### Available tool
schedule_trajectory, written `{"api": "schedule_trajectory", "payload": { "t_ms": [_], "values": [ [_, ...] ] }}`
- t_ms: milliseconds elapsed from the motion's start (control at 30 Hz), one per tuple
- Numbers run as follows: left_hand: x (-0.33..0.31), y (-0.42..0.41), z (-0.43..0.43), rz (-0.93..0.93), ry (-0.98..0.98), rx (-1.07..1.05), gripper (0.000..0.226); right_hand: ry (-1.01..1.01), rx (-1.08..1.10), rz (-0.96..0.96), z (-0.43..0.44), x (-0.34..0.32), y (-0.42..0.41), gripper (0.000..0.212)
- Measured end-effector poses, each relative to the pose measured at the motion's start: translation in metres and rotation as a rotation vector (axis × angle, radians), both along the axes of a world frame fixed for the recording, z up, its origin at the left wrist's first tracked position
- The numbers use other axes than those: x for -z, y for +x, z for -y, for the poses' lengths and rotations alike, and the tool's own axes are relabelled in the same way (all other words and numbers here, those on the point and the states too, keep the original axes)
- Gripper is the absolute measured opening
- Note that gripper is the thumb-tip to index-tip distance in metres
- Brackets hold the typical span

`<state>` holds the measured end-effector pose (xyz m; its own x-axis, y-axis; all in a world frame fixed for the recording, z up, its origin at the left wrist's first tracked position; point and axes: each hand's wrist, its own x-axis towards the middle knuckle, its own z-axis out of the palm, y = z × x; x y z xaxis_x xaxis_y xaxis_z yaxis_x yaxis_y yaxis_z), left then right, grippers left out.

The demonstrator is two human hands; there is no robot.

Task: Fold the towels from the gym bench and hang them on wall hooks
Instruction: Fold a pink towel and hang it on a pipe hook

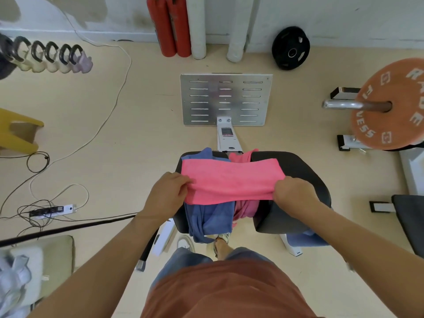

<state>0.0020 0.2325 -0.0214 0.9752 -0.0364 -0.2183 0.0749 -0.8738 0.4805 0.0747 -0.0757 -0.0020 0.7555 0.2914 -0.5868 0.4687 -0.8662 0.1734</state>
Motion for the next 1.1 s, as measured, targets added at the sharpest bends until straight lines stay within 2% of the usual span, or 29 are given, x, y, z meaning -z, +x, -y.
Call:
{"api": "schedule_trajectory", "payload": {
  "t_ms": [133,234,334,367,567,634,667,701,768,868,901,934,1001,1035,1101],
  "values": [
    [-0.016,0.000,-0.003,0.223,0.081,0.064,0.034,-0.023,-0.038,-0.001,0.004,0.003,-0.003,0.022],
    [-0.005,-0.016,-0.004,0.295,0.134,0.201,0.018,0.121,-0.002,0.084,0.014,0.009,-0.006,0.016],
    [0.011,-0.033,-0.005,0.207,0.085,0.320,0.051,0.135,0.002,0.106,0.018,0.013,-0.008,0.017],
    [0.014,-0.036,-0.006,0.189,0.073,0.327,0.053,0.115,0.000,0.093,0.018,0.013,-0.008,0.017],
    [0.020,-0.035,-0.003,0.203,0.125,0.366,0.035,0.118,0.065,0.109,0.021,0.014,-0.015,0.010],
    [0.015,-0.034,0.000,0.148,0.146,0.350,0.014,0.138,0.075,0.115,0.019,0.014,-0.015,0.013],
    [0.009,-0.032,0.003,0.073,0.149,0.298,0.014,0.150,0.081,0.122,0.018,0.015,-0.014,0.014],
    [0.004,-0.030,0.008,-0.012,0.180,0.250,0.027,0.159,0.083,0.135,0.018,0.014,-0.014,0.013],
    [-0.003,-0.022,0.017,-0.119,0.345,0.220,0.030,0.138,0.043,0.139,0.017,0.014,-0.013,0.008],
    [-0.011,-0.004,0.039,-0.112,0.474,0.243,0.021,0.094,-0.186,0.119,0.010,0.011,-0.018,0.022],
    [-0.010,0.000,0.048,-0.085,0.456,0.265,0.021,0.081,-0.193,0.098,0.006,0.010,-0.021,0.020],
    [-0.009,0.003,0.057,-0.070,0.408,0.284,0.023,0.069,-0.143,0.089,0.001,0.008,-0.023,0.029],
    [-0.004,0.005,0.072,-0.110,0.356,0.333,0.031,0.073,-0.021,0.122,-0.006,0.010,-0.021,0.059],
    [-0.001,0.005,0.077,-0.128,0.382,0.357,0.033,0.059,-0.013,0.087,-0.008,0.010,-0.021,0.067],
    [0.007,0.004,0.081,-0.108,0.441,0.385,0.030,0.073,-0.097,0.117,-0.006,0.017,-0.019,0.067]
  ]
}}
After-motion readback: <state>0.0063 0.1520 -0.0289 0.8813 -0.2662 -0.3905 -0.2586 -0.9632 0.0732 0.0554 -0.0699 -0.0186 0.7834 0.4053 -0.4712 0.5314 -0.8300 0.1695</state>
